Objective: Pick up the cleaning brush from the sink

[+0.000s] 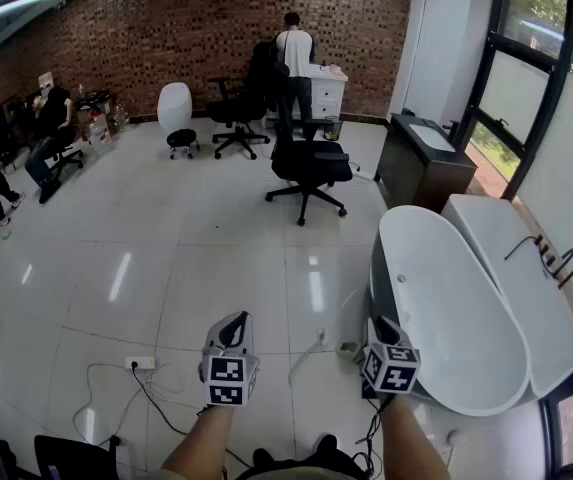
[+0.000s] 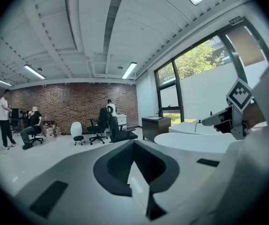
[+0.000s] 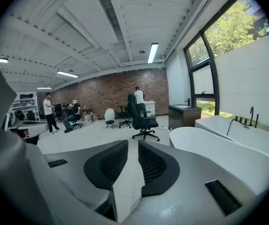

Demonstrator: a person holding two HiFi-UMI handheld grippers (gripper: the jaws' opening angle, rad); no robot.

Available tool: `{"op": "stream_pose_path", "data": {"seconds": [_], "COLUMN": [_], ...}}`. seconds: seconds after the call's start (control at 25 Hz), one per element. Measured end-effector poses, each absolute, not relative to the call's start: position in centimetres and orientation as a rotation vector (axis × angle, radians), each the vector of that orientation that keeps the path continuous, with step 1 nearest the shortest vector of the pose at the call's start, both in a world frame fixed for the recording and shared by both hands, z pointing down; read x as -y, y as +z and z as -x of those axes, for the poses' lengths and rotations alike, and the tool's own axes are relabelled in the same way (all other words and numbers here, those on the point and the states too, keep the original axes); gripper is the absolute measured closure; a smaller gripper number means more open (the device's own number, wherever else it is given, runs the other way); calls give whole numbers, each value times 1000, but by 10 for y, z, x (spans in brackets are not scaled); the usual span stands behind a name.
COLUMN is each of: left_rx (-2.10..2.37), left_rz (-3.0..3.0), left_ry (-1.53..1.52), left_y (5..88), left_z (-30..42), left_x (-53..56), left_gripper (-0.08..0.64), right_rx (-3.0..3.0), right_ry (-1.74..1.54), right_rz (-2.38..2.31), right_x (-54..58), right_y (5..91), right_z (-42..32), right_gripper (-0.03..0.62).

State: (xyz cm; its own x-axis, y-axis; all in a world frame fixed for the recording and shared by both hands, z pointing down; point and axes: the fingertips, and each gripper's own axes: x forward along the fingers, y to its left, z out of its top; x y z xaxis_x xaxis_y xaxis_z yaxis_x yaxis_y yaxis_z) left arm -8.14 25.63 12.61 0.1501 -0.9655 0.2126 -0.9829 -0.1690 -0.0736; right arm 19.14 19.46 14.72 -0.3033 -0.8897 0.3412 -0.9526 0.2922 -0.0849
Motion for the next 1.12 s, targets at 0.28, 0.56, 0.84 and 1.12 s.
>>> {"op": "stream_pose_path", "data": {"seconds": [0.28, 0.56, 0.84, 1.12], "left_rx": [1968, 2001, 1939, 1824], "left_rz": [-2272, -2246, -2214, -2295], "left_ry": [381, 441, 496, 527], "left_y": [144, 188, 262, 323], "left_z": [77, 12, 46, 164], "left_x": [-197, -24, 82, 213], "left_gripper": [561, 561, 562, 561], "right_rx": [2335, 2280, 2196, 2056], "right_ry": [473, 578, 657, 714], "right_rz": [-1608, -1552, -1526, -1583], "right_x": [-131, 46, 144, 251], "right_y": [189, 285, 358, 429], "right_z": [-168, -216, -178, -68], "right_gripper": [502, 502, 492, 451]}}
